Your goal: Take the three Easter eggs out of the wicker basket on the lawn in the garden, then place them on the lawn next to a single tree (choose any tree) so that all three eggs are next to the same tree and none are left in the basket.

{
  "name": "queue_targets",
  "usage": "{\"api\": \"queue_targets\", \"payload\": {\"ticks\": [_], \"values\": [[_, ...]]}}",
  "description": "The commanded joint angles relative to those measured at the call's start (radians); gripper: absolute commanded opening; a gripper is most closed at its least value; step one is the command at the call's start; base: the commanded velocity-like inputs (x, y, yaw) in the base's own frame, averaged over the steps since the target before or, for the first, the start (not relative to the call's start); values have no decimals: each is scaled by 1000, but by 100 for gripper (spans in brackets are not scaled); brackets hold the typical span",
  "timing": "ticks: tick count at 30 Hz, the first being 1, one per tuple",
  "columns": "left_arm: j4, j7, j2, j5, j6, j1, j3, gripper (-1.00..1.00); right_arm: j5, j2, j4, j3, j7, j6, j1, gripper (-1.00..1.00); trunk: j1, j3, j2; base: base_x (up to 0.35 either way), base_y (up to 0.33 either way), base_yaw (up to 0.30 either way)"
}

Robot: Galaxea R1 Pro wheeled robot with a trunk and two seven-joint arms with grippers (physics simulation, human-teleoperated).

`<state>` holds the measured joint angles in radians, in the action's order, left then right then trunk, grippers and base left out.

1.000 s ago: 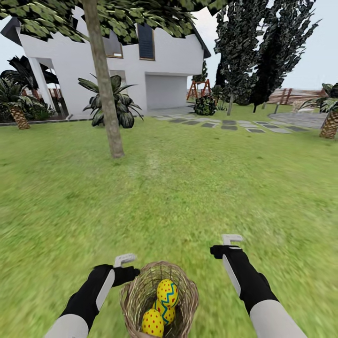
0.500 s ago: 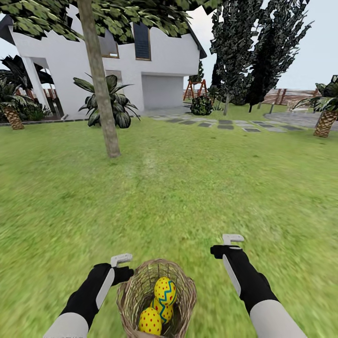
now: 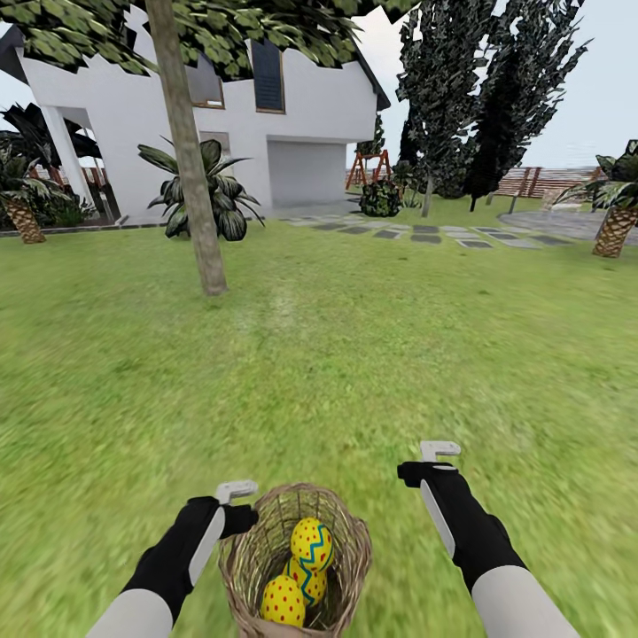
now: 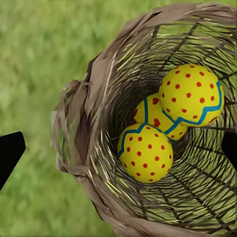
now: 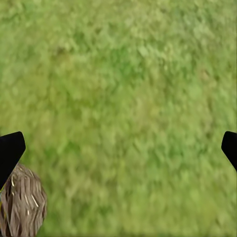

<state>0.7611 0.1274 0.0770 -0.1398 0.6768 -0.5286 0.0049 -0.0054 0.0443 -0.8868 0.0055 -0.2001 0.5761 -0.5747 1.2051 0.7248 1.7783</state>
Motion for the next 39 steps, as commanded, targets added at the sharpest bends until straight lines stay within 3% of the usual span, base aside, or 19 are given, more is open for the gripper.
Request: {"api": "queue_targets", "payload": {"ticks": [1,3,8,39], "values": [[1,23,1,-11,5,-1,-8,100,-1,0,-1,1,-4,5,-1,100,4,4,8,0,0,0],[1,63,1,-12,7,-2,-18,100,-1,0,-1,1,-4,5,-1,100,12,10,22,0,0,0],[3,91,1,-13,9,-2,-23,100,-1,0,-1,1,-4,5,-1,100,31,26,57,0,0,0],[10,93,-7,-17,7,-4,-22,100,-1,-7,-7,-4,-2,5,-1,100,150,123,274,0,0,0]]}}
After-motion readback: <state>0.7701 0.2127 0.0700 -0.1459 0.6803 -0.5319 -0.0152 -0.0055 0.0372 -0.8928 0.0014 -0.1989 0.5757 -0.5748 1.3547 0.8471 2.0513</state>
